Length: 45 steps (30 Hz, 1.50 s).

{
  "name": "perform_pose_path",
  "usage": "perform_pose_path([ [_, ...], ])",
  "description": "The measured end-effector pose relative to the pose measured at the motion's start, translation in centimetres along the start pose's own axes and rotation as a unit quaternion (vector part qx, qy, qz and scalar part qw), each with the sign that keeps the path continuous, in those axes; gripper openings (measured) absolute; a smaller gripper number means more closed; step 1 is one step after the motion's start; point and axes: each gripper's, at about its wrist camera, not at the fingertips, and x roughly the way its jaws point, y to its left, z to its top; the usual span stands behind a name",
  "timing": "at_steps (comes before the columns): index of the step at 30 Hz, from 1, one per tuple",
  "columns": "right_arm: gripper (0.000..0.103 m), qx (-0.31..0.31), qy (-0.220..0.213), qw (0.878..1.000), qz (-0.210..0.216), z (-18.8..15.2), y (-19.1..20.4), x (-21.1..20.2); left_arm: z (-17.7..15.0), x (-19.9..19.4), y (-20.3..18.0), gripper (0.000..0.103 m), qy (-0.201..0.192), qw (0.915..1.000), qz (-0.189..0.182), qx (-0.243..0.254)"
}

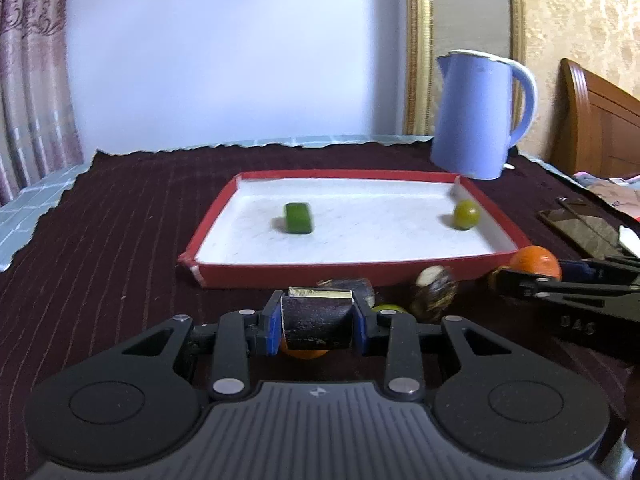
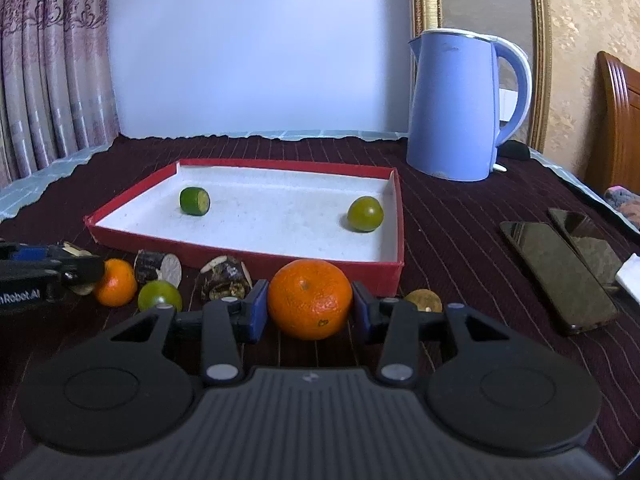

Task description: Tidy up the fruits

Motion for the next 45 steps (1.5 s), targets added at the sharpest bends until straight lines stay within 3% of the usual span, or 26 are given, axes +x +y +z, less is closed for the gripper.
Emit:
perform_pose_path([
  [10,0.041,0.008,-0.018,1.000,0.005,1.0,0.3,-0.5,0.8,0.9,-1.9,0.034,0.001,1.0000,-0.002,0.004],
  [45,0.041,-0.004,-0.024,1.000,-0.006,2.3,0.3,0.1,3.2,3.2,-2.6,0.034,0.011,0.9993,0.033,0.013],
])
